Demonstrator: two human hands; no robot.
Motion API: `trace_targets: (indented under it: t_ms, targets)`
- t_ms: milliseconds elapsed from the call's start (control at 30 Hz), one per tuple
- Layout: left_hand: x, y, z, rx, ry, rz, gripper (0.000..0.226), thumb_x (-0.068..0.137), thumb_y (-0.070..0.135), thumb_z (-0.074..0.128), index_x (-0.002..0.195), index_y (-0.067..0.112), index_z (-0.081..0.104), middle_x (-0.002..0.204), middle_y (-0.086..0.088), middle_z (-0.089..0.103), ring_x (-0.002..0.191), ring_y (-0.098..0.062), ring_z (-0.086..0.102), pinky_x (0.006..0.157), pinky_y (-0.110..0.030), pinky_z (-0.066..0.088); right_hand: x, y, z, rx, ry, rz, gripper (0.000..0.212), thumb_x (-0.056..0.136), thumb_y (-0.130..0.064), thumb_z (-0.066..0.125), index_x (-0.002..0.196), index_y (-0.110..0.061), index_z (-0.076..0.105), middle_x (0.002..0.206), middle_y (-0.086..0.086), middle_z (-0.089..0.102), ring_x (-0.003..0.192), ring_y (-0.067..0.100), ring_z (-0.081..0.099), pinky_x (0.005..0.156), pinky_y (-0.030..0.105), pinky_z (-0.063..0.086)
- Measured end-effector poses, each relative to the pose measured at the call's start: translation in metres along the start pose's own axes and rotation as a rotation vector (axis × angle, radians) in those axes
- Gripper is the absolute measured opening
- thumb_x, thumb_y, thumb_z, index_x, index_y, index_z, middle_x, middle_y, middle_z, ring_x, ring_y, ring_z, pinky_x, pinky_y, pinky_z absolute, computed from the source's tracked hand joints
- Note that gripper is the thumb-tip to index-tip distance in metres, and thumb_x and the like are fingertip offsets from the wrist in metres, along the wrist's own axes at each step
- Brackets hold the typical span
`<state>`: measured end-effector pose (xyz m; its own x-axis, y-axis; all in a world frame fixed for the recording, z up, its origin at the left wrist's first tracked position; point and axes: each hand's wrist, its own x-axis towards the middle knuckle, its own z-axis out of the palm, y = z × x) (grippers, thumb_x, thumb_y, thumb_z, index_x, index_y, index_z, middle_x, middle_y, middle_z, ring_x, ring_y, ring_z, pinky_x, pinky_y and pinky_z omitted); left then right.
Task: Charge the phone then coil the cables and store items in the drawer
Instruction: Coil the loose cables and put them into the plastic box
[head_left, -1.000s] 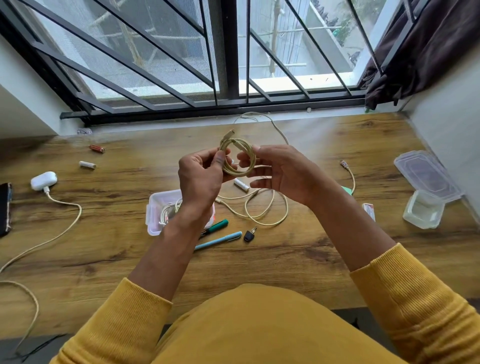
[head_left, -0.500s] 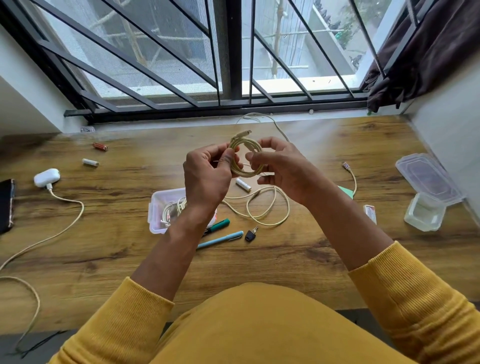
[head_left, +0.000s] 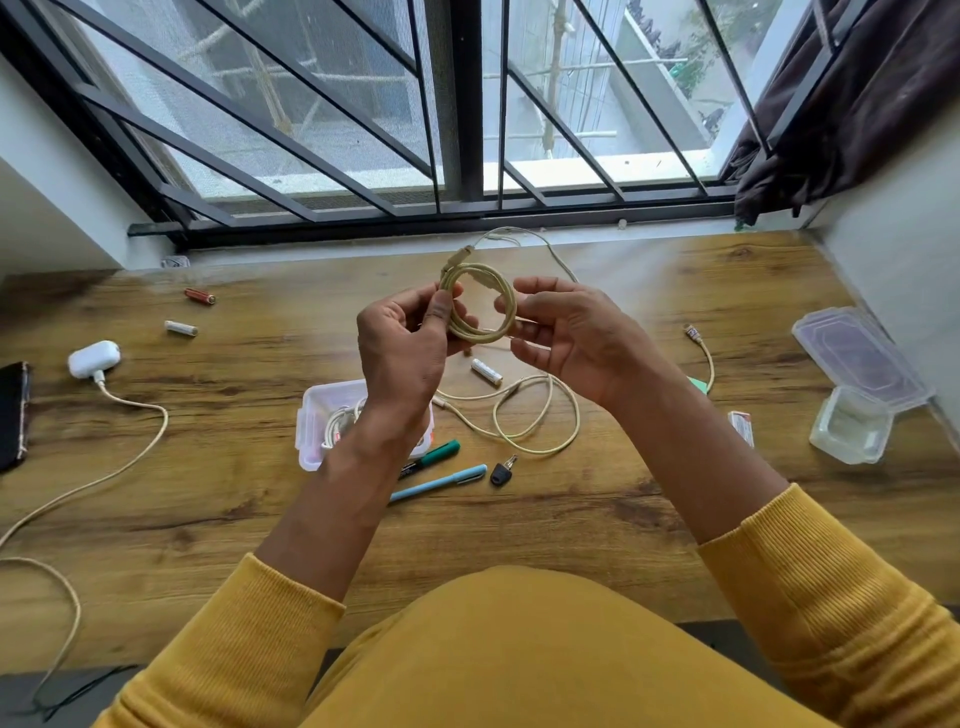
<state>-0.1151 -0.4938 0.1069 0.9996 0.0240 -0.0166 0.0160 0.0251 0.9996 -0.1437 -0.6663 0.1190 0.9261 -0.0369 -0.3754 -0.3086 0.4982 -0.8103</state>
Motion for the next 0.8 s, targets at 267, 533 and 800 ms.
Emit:
trace_targets:
  t_ms: [267,533,800]
  targets:
    - [0.003,-0.003,0.002,0.010,0.090,-0.032,0.014,0.105,0.006,0.063,0.102,0.006,0.078,0.083,-0.013,0.078,0.078,-0.028,0.079,0.071,-0.038,0.067,-0.001,0.003,0.002,0.052,0.052,-0.122,0.032,0.096,0.005,0.062,0.122,-0.013,0.055,0.097,0.010,0.077,0.086,0.024,0.073,0.071,0.035,0.060]
    - [0.009,-0.002,0.002,0.065,0.136,-0.137,0.014,0.104,0.007,0.064,0.105,0.002,0.077,0.088,-0.014,0.078,0.075,-0.025,0.080,0.069,-0.038,0.067,-0.007,0.009,0.008,-0.177,-0.070,-0.388,0.023,0.099,0.002,0.062,0.118,-0.006,0.072,0.102,0.008,0.075,0.093,0.018,0.071,0.076,0.031,0.058]
    - [0.008,0.005,0.000,0.122,0.113,-0.055,0.012,0.102,0.007,0.067,0.105,0.007,0.078,0.090,-0.010,0.080,0.073,-0.021,0.080,0.068,-0.036,0.067,-0.008,0.011,0.013,-0.451,-0.143,-0.464,0.018,0.096,0.001,0.071,0.107,-0.011,0.078,0.118,0.015,0.072,0.101,0.025,0.072,0.089,0.052,0.060]
